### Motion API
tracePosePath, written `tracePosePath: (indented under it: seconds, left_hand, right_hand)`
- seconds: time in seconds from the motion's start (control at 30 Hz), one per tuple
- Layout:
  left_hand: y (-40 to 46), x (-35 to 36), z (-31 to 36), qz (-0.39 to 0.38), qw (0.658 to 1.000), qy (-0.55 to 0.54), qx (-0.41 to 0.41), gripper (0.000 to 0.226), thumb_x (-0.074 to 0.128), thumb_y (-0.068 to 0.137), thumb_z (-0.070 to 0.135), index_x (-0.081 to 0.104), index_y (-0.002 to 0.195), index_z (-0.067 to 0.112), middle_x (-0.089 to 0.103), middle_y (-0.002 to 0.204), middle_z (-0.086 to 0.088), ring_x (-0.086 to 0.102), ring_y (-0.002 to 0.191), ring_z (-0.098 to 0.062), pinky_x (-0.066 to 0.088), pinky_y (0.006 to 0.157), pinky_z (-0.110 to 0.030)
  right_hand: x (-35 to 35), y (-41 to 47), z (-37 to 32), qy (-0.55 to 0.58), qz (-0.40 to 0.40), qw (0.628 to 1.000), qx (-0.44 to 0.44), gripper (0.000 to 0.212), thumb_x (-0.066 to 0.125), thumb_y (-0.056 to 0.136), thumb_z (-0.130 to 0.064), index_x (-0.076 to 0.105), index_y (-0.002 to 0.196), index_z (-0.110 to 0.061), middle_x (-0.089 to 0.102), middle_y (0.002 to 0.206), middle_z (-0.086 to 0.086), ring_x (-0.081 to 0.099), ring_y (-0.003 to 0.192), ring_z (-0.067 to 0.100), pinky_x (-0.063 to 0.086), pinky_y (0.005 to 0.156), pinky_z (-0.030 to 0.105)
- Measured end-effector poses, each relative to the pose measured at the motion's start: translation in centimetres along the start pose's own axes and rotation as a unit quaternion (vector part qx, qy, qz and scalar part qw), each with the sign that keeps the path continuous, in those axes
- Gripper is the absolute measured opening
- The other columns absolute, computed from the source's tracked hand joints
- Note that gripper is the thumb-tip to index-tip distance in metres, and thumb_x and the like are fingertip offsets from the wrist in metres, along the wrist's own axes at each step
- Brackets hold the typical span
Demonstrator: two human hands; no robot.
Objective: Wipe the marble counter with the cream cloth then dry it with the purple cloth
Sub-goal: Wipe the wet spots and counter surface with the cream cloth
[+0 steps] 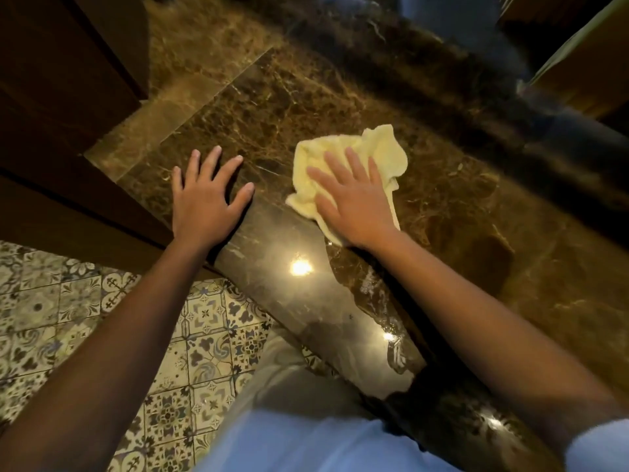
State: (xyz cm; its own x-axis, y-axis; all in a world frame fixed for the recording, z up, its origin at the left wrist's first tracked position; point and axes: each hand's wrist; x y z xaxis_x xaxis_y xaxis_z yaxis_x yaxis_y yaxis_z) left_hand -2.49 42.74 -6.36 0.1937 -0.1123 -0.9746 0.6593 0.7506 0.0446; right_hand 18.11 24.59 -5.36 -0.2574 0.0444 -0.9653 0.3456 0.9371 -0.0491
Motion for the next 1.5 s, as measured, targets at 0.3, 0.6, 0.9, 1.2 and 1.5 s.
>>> tracePosePath:
  seconds: [0.3,0.6,0.9,1.2,1.5]
  left_hand:
    - [0.0,0.3,0.0,0.001,1.000,0.006,0.004,0.062,0.033,0.100,0.063,0.035,0.155,0.035,0.025,0.169,-0.002,0.014,0.158,-0.032,0.009,0.122,-0.060]
    - [-0.1,0.3,0.2,-0.009,1.000,0.000,-0.003,0.061,0.034,0.099,0.063,0.034,0.154,0.036,0.024,0.170,-0.002,0.011,0.158,-0.031,0.006,0.123,-0.060]
    - [-0.1,0.1,0.4,-0.014,1.000,-0.007,-0.002,0.062,0.033,0.098,0.063,0.035,0.154,0.036,0.024,0.170,-0.002,0.011,0.158,-0.031,0.006,0.123,-0.060]
    - [-0.1,0.3,0.1,0.005,1.000,0.010,0.008,0.060,0.037,0.100,0.060,0.037,0.154,0.034,0.029,0.168,-0.005,0.017,0.157,-0.034,0.012,0.122,-0.062]
    - [-0.1,0.0,0.2,-0.012,1.000,0.007,0.006,0.062,0.034,0.099,0.063,0.036,0.155,0.035,0.026,0.169,-0.004,0.014,0.158,-0.032,0.010,0.123,-0.062]
  right_hand:
    - [-1.9,-15.9,7.6,-0.035,0.016,0.989,0.142,0.059,0.031,0.099,-0.062,0.039,0.154,-0.040,0.033,0.167,-0.004,0.021,0.157,0.030,0.008,0.123,0.066]
    - [0.7,-18.6,0.7,-0.001,0.025,0.989,0.145,0.061,0.035,0.099,-0.058,0.036,0.156,-0.037,0.022,0.170,0.004,0.006,0.159,0.034,0.008,0.124,0.064]
    - [1.7,-12.7,-0.1,-0.005,0.036,0.999,0.040,0.056,0.039,0.098,-0.059,0.046,0.150,-0.040,0.037,0.165,-0.003,0.022,0.156,0.034,0.008,0.124,0.063]
    - [0.5,-21.7,2.3,0.009,0.054,0.975,0.215,0.058,0.035,0.100,-0.052,0.040,0.155,-0.035,0.024,0.170,0.001,0.010,0.159,0.031,0.009,0.124,0.065]
    - [2.7,-15.4,-5.6,0.019,0.067,0.988,0.138,0.053,0.045,0.098,-0.054,0.048,0.149,-0.041,0.034,0.166,-0.001,0.018,0.158,0.033,0.015,0.122,0.066]
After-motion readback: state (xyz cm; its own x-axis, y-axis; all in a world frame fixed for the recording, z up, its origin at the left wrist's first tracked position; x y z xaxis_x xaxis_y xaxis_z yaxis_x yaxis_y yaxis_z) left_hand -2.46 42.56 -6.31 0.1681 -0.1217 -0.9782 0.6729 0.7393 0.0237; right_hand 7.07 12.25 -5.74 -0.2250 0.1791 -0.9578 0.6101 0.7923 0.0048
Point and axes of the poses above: each hand's wrist, its own y-axis towards the middle knuckle, its own x-axis out of the palm, z = x × y
